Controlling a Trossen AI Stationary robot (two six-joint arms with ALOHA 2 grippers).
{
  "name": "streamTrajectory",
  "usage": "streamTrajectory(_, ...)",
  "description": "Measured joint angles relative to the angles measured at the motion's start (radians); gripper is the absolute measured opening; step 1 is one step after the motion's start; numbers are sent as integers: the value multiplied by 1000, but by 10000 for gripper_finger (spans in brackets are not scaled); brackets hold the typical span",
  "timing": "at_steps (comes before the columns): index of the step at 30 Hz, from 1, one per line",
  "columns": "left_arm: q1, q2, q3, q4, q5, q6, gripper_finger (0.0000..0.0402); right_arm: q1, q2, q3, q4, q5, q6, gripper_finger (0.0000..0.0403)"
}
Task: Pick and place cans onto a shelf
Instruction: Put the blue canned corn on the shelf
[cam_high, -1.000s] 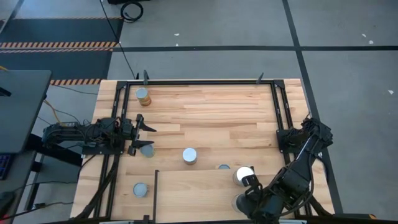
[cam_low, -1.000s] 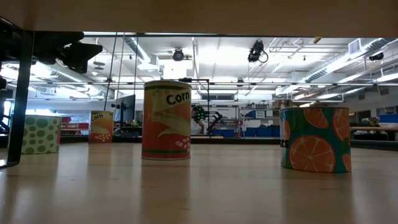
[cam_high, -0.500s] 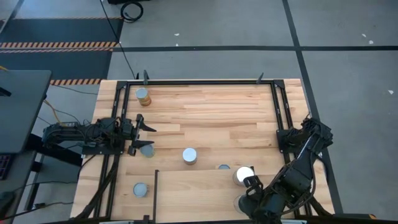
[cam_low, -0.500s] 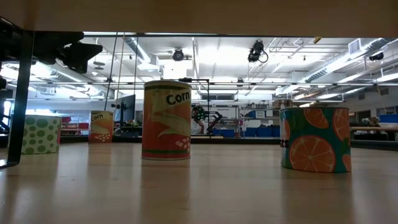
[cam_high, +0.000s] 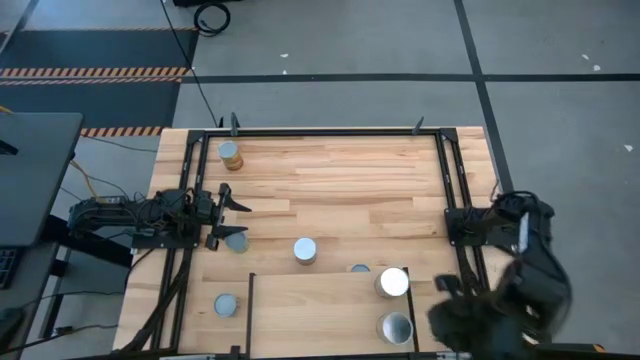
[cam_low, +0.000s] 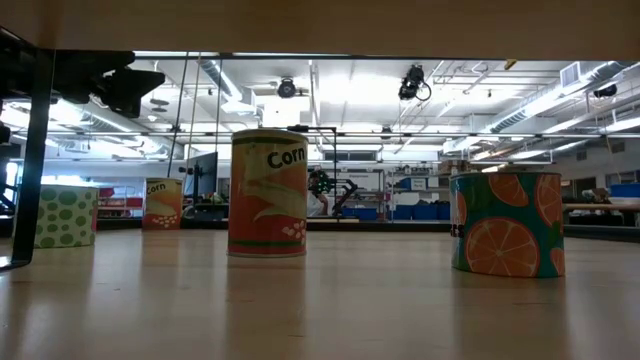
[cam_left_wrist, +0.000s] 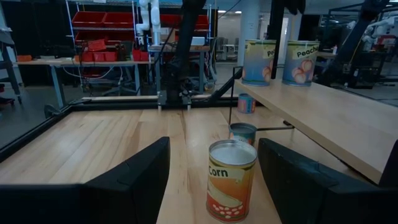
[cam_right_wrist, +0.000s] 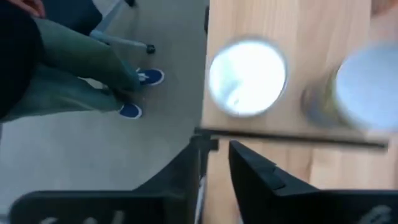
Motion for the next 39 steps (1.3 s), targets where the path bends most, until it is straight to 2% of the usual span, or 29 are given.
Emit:
streamTrajectory(8, 0, 0, 0, 0, 0, 0, 249, 142, -3, -150, -7, 1, 351, 214)
streamTrajectory(15, 0, 0, 0, 0, 0, 0, 249, 230, -7, -344, -6, -65, 525, 330)
streamTrajectory(20, 0, 0, 0, 0, 0, 0, 249, 248, -76, -542, 48, -121, 591, 387)
streamTrajectory(26, 0, 0, 0, 0, 0, 0, 249, 240, -225, -894, 358, -162, 585, 396)
streamTrajectory(30, 0, 0, 0, 0, 0, 0, 249, 241, -286, -1069, 438, -169, 546, 399)
streamTrajectory(34, 0, 0, 0, 0, 0, 0, 249, 240, -309, -1160, 503, -166, 460, 399)
streamTrajectory(39, 0, 0, 0, 0, 0, 0, 249, 241, -309, -1190, 578, -160, 378, 399)
